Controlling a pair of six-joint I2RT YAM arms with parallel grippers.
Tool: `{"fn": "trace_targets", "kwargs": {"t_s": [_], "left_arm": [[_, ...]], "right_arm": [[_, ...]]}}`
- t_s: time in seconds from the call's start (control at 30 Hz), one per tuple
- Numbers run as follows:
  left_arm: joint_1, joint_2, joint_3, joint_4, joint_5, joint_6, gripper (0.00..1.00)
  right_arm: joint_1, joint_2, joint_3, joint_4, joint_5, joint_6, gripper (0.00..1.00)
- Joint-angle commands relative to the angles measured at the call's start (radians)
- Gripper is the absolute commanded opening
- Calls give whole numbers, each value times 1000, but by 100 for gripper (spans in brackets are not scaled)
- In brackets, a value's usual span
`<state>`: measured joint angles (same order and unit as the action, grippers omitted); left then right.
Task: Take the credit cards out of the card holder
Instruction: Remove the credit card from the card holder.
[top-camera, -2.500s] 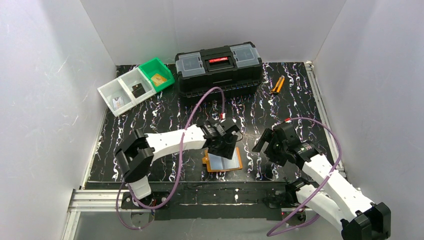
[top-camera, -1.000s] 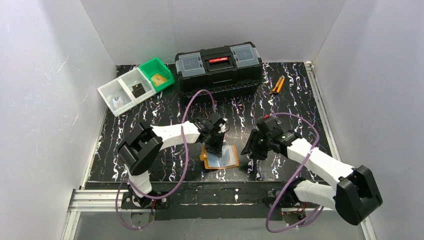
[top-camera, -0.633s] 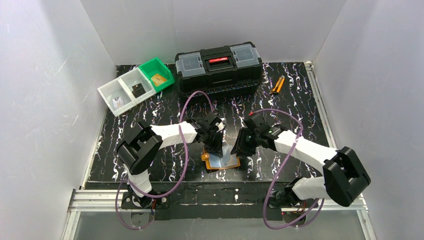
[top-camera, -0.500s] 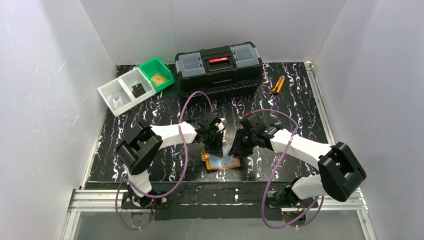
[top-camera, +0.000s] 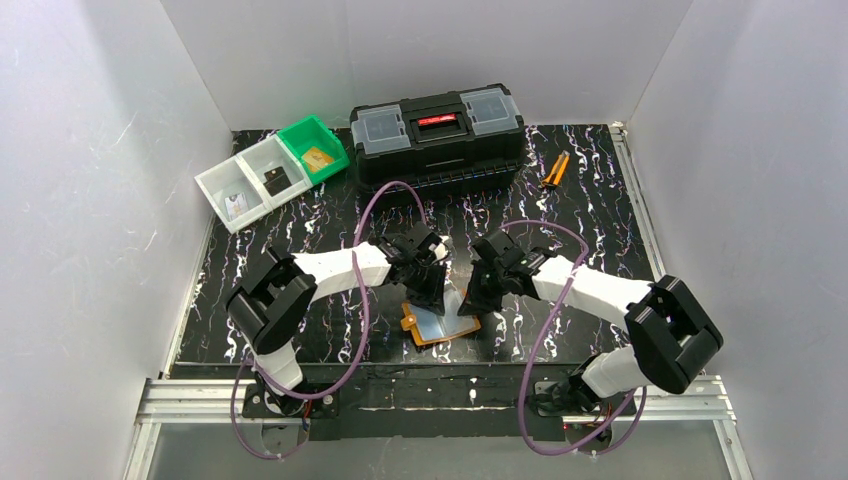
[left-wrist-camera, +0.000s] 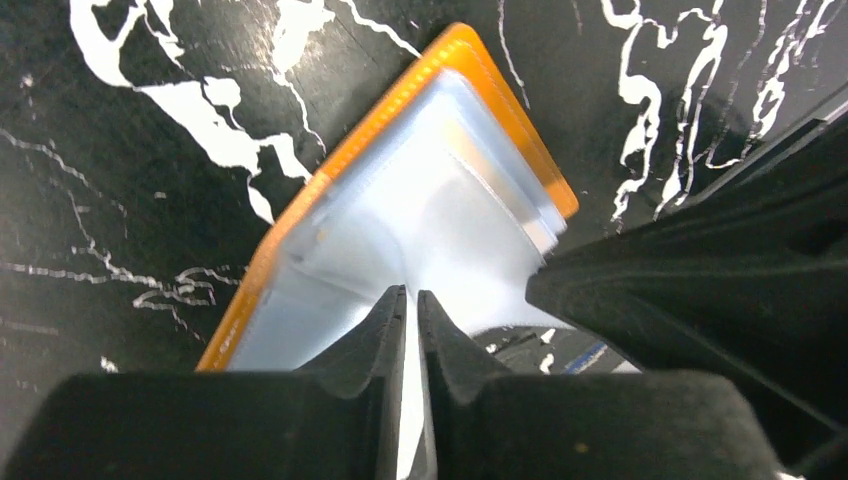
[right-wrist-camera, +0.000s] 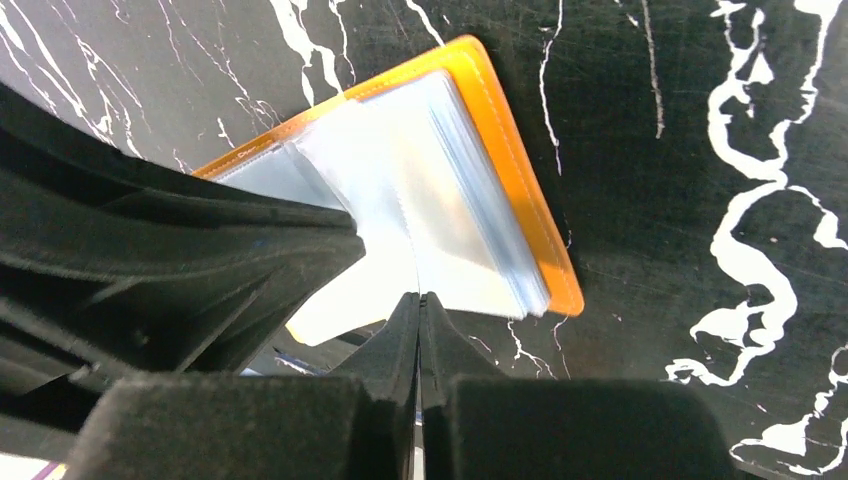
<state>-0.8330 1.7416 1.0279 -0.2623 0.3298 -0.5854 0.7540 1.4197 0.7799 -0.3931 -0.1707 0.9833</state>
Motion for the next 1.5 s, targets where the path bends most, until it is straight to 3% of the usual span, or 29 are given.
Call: {"fn": "trace_targets", "kwargs": {"t_s": [0.0,0.07,0.23,0.5,0.77,1.0,1.1,1.27,1.33,1.47], "left_arm": [[2,-101,65,-110,8,43,16],[5,-122,82,-141,-4,53,22],[9,-155,107,-211,-35,76,23],[11,-199,49,-269,-79,46,6],[39,-291,-51,-300,-152,-27,0],[110,-353,-73,-377,-199,-11,0],[139,-402,-97,-449,-375,-3,0],[152,-494,-122,-518,-593,-110,0],[160,-482,-154,-532,-631,-157,0],[172,-401,-204,-449,-544,-180,0]], "right_arm": [[5,-77,3,-26,66,32,1],[4,-110,-8,-38,89,36,1],[4,-163,-7,-94,127,28,1],[15,-209,-44,-67,107,59,1],[126,-5,44,22,12,50,1],[163,214,259,14,-5,16,1],[169,206,285,-28,42,23,1],[180,172,234,-20,47,40,1],[183,170,239,-21,51,37,1],[192,171,250,-25,52,28,1]]}}
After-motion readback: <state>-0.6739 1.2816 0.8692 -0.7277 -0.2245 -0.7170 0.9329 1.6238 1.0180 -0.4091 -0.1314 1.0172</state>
